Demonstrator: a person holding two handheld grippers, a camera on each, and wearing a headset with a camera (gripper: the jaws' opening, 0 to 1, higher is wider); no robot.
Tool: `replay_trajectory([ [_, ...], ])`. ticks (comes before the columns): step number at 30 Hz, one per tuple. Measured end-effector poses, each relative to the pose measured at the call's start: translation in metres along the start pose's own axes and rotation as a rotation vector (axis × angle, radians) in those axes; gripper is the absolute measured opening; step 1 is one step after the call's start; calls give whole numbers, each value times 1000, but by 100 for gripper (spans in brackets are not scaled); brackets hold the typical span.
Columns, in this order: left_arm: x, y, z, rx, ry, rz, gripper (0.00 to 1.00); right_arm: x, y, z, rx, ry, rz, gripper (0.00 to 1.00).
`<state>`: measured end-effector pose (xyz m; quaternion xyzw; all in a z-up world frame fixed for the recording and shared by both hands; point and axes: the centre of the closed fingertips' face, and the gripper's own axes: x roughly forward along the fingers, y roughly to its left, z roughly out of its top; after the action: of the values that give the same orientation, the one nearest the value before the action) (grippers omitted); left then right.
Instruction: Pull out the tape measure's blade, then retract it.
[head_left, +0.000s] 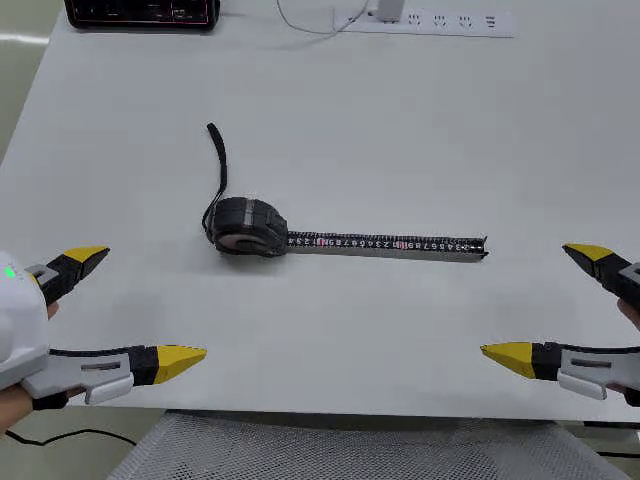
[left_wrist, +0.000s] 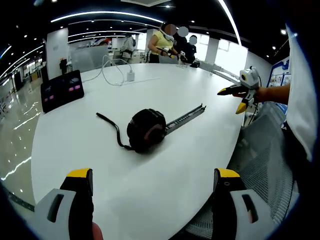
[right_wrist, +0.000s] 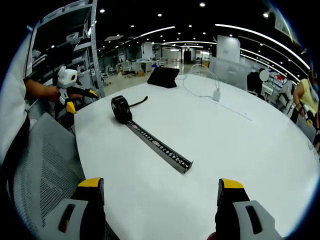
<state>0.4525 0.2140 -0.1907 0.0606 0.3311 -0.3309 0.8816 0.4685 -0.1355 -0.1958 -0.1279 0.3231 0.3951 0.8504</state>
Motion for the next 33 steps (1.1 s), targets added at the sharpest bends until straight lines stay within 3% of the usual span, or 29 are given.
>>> replay_trajectory([
  [11, 2, -4, -18, -32, 17, 12, 99, 1, 5, -8, 29, -2, 6, 91],
  [33, 0, -7, -13, -53, 4, 7, 99, -1, 8, -8, 40, -8, 4, 90],
])
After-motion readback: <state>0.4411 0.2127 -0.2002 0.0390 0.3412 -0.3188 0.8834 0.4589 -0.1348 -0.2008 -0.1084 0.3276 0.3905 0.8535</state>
